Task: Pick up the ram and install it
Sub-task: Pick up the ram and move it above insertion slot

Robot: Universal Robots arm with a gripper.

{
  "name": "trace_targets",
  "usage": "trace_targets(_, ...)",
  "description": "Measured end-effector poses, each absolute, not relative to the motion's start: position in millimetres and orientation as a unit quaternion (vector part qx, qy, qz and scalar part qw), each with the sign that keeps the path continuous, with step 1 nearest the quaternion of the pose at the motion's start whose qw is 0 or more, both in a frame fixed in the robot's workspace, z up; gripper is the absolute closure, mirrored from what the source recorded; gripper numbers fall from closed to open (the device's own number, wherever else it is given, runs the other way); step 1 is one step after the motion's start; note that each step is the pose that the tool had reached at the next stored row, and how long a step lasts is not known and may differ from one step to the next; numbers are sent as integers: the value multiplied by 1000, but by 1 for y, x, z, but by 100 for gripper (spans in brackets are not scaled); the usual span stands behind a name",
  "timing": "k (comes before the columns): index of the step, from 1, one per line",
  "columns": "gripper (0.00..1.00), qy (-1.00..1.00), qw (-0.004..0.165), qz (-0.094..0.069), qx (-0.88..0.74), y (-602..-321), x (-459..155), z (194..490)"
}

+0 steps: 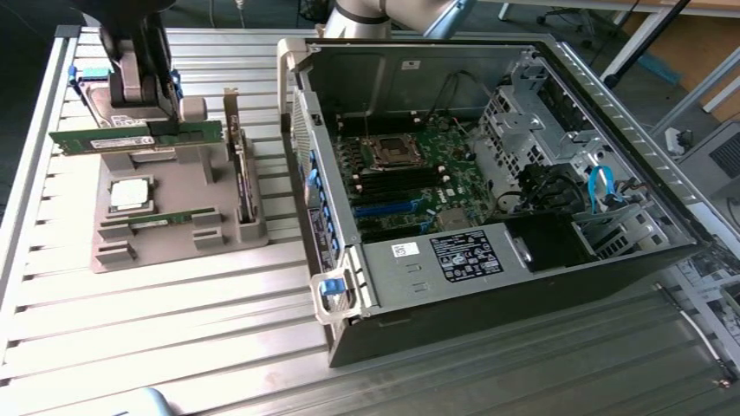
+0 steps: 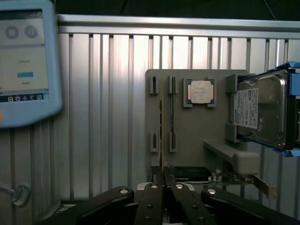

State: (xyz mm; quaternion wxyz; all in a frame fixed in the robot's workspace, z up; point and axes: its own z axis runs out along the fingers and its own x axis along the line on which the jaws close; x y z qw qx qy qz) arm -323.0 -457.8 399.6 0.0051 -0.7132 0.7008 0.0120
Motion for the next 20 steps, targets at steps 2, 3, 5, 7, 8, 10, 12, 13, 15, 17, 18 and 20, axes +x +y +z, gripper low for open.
trace_targets(2, 88, 701, 5, 12, -713, -458, -321, 400)
trace_targets(3, 88, 701, 5, 12, -713, -458, -319, 400)
trace_targets(5, 88, 701, 5, 12, -713, -458, -316, 400)
trace_targets(7, 88, 701, 5, 12, -713, -458, -314, 400)
trace_targets(8, 88, 701, 5, 12, -713, -458, -312, 400)
trace_targets(10, 88, 701, 5, 12, -713, -458, -309, 400)
trace_targets(12, 88, 701, 5, 12, -713, -458, -306, 400)
trace_targets(13, 88, 701, 5, 12, -713, -458, -304, 400)
trace_targets(15, 88, 701, 5, 12, -713, -458, -301, 400)
trace_targets(17, 88, 701, 5, 12, -713, -458, -299, 400)
trace_targets(18, 88, 701, 5, 12, -713, -458, -297, 400)
trace_targets(20, 88, 701, 5, 12, -713, -458, -294, 400)
